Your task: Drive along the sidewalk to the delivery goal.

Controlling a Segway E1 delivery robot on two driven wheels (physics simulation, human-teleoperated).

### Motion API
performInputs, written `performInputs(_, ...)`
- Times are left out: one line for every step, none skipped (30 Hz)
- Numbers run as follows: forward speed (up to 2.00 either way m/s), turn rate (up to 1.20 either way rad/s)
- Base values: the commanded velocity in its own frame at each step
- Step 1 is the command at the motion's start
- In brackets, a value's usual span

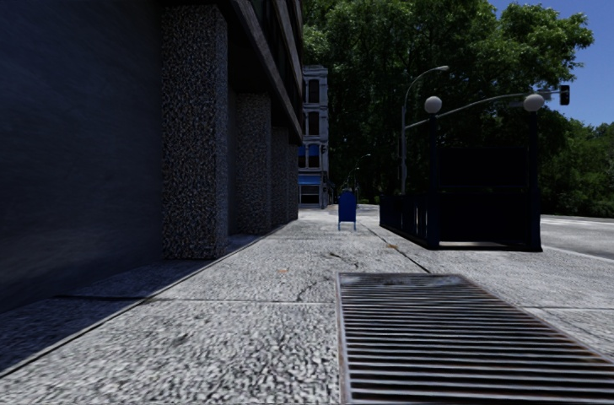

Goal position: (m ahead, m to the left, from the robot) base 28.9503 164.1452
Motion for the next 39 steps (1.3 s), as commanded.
performInputs(2.0,0.0)
performInputs(2.0,0.0)
performInputs(2.0,0.0)
performInputs(2.0,0.0)
performInputs(2.0,0.0)
performInputs(2.0,0.0)
performInputs(2.0,0.0)
performInputs(2.0,0.0)
performInputs(2.0,0.0)
performInputs(2.0,0.0)
performInputs(2.0,0.0)
performInputs(2.0,0.0)
performInputs(2.0,0.0)
performInputs(2.0,0.0)
performInputs(2.0,0.0)
performInputs(2.0,0.0)
performInputs(2.0,0.0)
performInputs(2.0,0.0)
performInputs(2.0,0.0)
performInputs(2.0,0.0)
performInputs(2.0,0.0)
performInputs(2.0,0.0)
performInputs(2.0,0.0)
performInputs(2.0,0.0)
performInputs(2.0,0.0)
performInputs(2.0,0.0)
performInputs(2.0,0.0)
performInputs(2.0,0.0)
performInputs(2.0,0.0)
performInputs(2.0,0.0)
performInputs(2.0,0.0)
performInputs(2.0,0.0)
performInputs(2.0,0.0)
performInputs(2.0,0.0)
performInputs(2.0,0.0)
performInputs(2.0,0.0)
performInputs(2.0,0.0)
performInputs(2.0,0.0)
performInputs(2.0,0.0)
